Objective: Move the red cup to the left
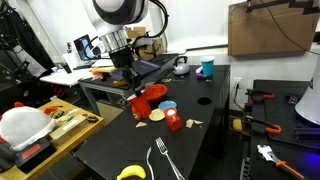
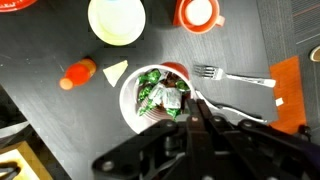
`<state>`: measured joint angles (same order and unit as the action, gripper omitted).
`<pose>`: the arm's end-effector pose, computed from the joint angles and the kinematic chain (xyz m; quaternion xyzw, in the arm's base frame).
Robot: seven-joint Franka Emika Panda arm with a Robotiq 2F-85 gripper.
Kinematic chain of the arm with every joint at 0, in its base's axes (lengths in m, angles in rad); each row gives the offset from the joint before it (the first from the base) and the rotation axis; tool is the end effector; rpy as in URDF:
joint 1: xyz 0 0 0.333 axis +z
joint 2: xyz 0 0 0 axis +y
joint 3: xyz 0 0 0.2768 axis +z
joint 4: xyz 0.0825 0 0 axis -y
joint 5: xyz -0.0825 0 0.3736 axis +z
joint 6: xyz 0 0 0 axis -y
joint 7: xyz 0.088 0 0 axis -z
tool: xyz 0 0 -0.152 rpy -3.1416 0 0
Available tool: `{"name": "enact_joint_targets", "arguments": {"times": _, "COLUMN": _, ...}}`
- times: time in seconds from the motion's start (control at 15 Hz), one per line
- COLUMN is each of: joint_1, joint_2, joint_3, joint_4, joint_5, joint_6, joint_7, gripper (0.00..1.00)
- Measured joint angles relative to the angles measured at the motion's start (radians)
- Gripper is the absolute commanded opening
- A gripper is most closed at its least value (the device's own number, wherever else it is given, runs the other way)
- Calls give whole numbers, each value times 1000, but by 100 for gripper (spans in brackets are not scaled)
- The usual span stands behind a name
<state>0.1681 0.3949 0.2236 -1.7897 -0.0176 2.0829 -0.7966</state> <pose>0.5642 0.2276 0.2544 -0.8282 -0.5575 0.0378 0.0441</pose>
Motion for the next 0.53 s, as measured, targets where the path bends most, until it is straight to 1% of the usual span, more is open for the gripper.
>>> {"name": "enact_joint_targets", "arguments": {"times": 0.53, "joint_1": 35, "joint_2": 83, "joint_3": 3, "joint_4": 3, "joint_5": -29, "joint_6": 102, "joint_7": 41, "gripper": 1}}
